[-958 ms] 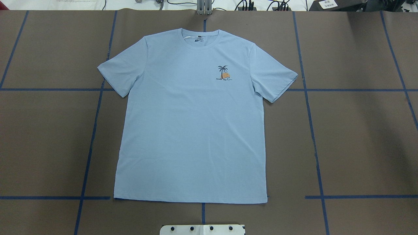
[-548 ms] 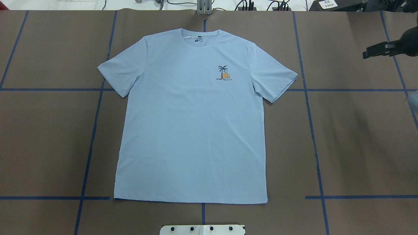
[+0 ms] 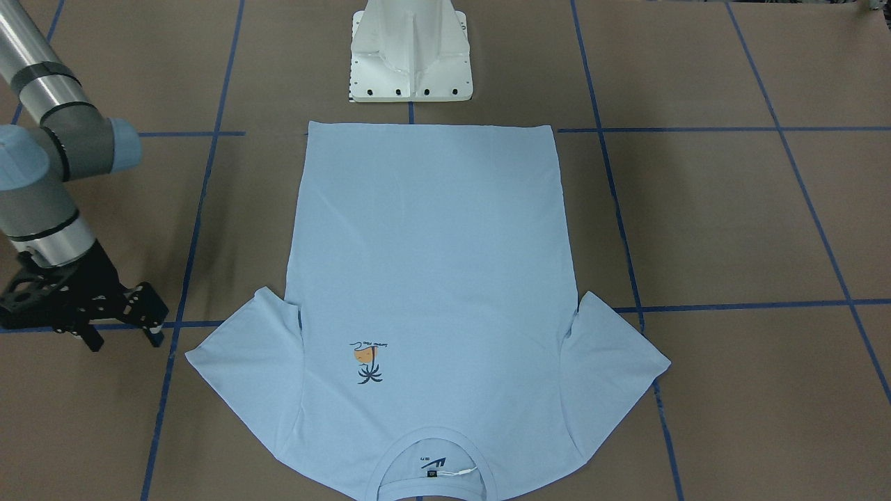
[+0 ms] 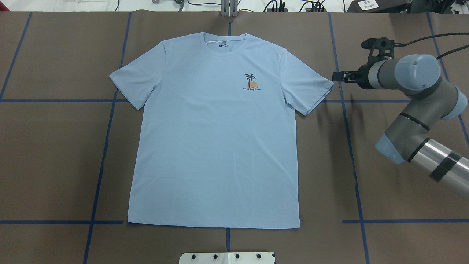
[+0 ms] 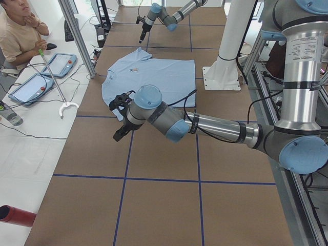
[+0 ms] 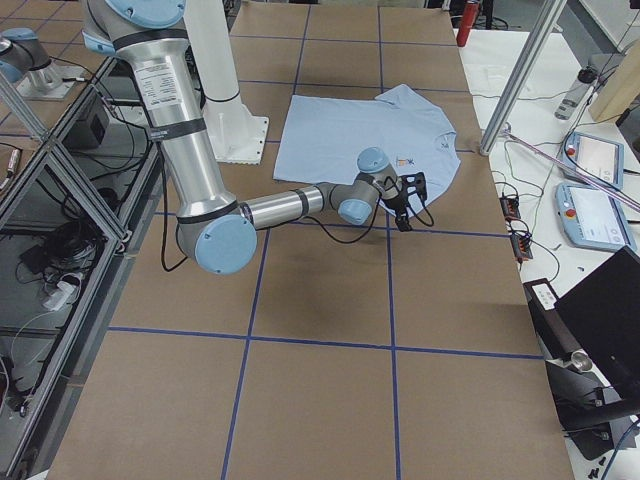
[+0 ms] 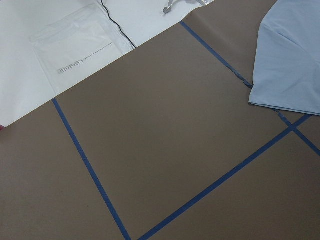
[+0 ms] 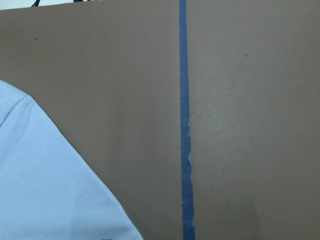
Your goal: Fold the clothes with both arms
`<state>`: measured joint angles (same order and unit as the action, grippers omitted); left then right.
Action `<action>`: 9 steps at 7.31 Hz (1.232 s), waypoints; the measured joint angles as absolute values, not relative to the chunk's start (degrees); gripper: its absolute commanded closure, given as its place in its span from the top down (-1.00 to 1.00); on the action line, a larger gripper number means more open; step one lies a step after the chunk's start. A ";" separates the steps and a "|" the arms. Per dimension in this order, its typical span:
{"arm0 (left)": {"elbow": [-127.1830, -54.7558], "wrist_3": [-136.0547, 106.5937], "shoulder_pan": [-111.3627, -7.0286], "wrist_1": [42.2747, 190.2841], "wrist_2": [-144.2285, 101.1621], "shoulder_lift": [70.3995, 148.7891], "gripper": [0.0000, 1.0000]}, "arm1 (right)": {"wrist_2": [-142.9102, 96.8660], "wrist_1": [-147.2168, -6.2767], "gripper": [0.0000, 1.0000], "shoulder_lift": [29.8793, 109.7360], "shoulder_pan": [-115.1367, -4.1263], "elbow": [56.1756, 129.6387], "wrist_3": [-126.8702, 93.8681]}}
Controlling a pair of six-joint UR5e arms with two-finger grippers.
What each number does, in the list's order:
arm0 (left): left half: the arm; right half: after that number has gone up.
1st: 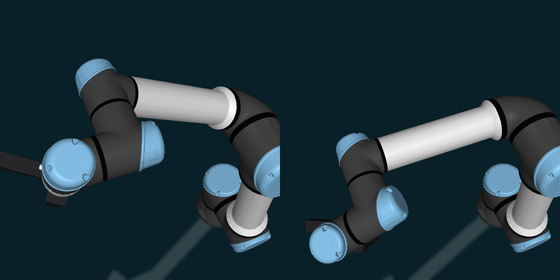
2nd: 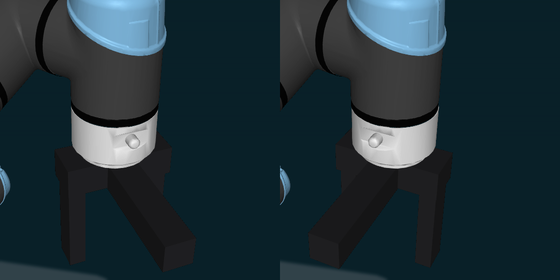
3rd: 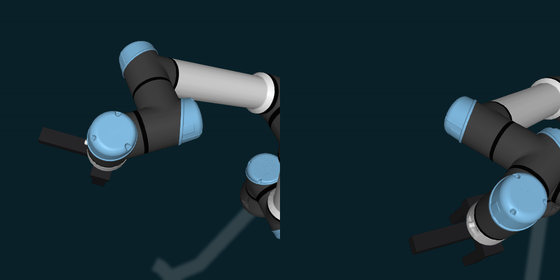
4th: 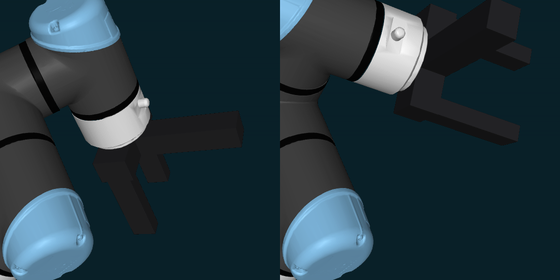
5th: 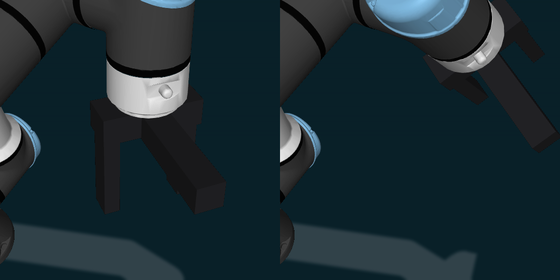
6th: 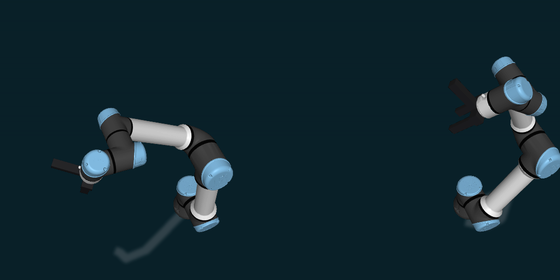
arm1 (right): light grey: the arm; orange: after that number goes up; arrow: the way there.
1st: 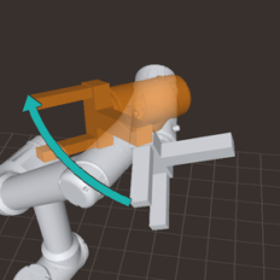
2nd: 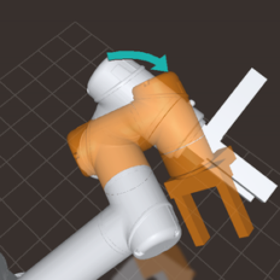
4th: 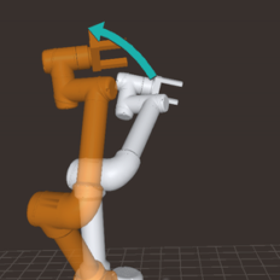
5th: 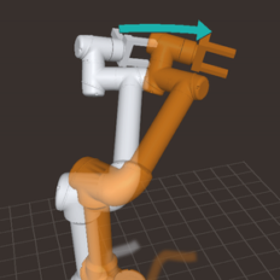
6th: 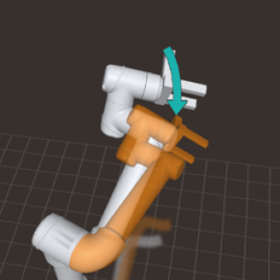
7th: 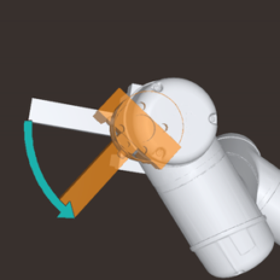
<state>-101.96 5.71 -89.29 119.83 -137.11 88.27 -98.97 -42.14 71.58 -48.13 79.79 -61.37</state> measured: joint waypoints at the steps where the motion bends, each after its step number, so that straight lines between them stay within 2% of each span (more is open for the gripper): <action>1: -101.92 5.71 -89.30 119.86 -137.11 88.21 1.00 | -97.00 -40.57 0.48 71.19 -46.10 78.59 -62.85; 2: -101.86 5.71 -89.30 119.88 -137.11 88.18 1.00 | -95.21 -40.05 0.25 70.66 -44.59 78.06 -63.42; 3: -101.82 5.73 -89.33 119.88 -137.11 88.13 1.00 | -94.11 -39.94 -0.18 70.12 -43.75 77.78 -63.50; 4: -101.80 5.77 -89.35 119.90 -137.13 88.04 1.00 | -93.64 -39.91 -0.44 69.89 -43.43 77.66 -63.28; 5: -101.78 5.79 -89.37 119.94 -137.17 87.96 1.00 | -93.37 -39.94 -0.58 69.89 -43.44 77.61 -63.00; 7: -101.78 5.80 -89.38 119.95 -137.19 87.85 1.00 | -92.69 -40.14 -1.00 70.13 -43.63 77.59 -62.48; 9: -101.78 5.80 -89.38 119.91 -137.20 87.81 1.00 | -92.47 -40.32 -1.00 70.09 -44.02 77.65 -62.28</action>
